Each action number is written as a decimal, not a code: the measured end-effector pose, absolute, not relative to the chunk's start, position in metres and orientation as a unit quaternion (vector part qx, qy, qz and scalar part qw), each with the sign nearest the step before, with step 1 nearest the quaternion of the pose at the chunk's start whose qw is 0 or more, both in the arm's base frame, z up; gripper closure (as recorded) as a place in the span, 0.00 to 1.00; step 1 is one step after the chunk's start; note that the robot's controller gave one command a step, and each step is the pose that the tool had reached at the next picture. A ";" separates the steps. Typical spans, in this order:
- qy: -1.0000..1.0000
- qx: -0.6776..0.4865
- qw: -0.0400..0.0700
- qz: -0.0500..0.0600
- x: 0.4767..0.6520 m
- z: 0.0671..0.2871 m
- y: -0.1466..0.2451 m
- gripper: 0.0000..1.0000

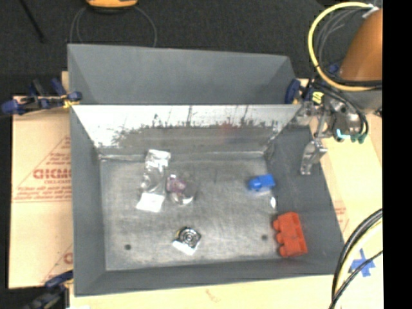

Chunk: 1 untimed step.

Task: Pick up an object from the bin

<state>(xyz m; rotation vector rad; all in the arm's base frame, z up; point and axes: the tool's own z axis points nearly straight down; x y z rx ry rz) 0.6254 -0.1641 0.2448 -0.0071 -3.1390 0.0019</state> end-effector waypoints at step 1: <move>-0.997 0.080 0.001 0.000 0.639 0.116 -0.151 0.00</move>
Offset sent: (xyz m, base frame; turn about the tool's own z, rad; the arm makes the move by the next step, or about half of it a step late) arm 0.0144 0.0134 -0.1254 -0.1661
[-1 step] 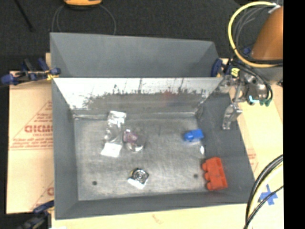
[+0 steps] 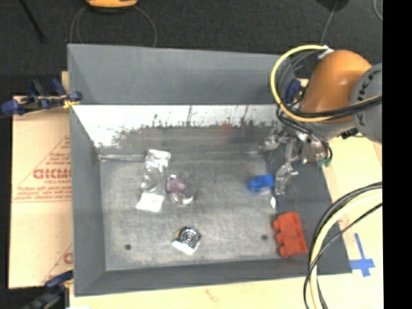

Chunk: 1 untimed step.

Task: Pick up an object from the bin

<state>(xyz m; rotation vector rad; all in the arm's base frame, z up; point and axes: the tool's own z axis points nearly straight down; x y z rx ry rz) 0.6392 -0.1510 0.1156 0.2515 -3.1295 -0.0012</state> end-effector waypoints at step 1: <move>-0.994 0.110 -0.004 0.001 0.636 0.073 -0.150 0.00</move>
Offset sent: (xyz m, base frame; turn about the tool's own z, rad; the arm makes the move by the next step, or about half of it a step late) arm -0.0055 0.0024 -0.0439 -0.0623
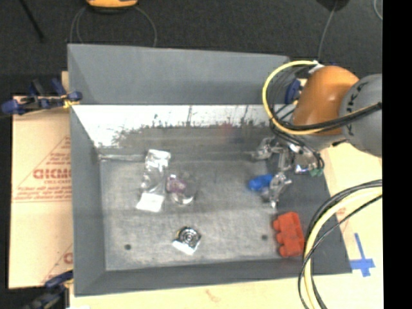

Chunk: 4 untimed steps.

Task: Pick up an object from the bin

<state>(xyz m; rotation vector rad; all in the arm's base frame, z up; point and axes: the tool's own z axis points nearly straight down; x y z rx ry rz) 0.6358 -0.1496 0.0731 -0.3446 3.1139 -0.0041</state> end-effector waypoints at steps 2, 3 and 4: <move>0.974 -0.227 0.002 0.000 0.617 0.075 -0.128 0.00; 0.974 -0.228 0.005 -0.002 0.618 0.080 -0.129 1.00; 0.960 -0.279 0.006 -0.003 0.608 0.224 -0.091 1.00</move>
Offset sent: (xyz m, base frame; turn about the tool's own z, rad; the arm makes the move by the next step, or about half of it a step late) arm -0.0327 0.0163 0.0746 -0.2868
